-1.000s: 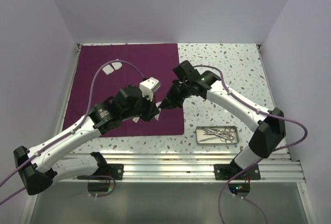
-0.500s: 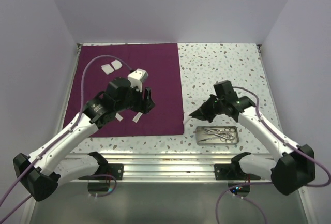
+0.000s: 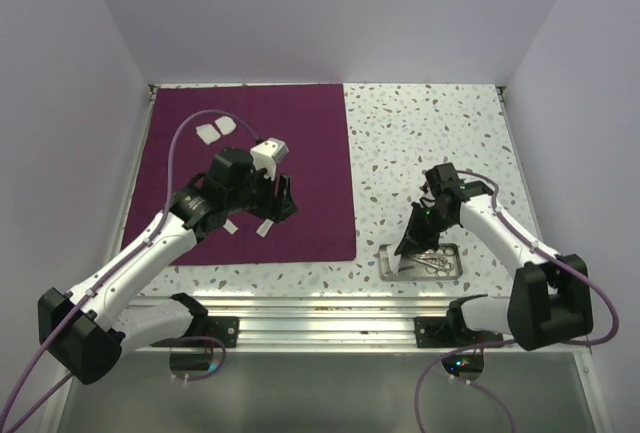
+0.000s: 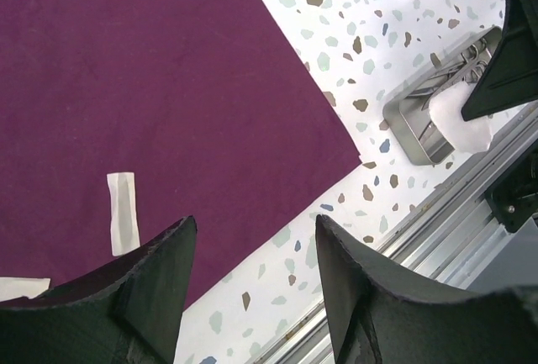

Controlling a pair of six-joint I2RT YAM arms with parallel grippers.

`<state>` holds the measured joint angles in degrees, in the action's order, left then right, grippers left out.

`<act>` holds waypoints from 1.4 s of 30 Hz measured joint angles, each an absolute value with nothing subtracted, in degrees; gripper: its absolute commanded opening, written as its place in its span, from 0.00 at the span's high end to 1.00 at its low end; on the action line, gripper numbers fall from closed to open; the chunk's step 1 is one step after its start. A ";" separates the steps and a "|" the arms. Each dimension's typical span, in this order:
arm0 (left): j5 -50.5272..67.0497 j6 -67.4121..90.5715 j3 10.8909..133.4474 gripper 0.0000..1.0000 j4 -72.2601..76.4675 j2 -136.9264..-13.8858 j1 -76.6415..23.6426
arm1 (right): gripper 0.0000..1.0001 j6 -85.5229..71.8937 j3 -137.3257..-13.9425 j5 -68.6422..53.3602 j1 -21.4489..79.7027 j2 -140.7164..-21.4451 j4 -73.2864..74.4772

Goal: Prepare the surgical pack

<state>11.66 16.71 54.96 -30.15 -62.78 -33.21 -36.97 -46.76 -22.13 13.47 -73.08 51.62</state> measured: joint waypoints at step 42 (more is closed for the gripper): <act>13.91 18.13 50.94 0.39 -27.92 -62.00 -28.82 | 0.99 -20.97 -46.57 -27.49 7.44 -89.10 45.69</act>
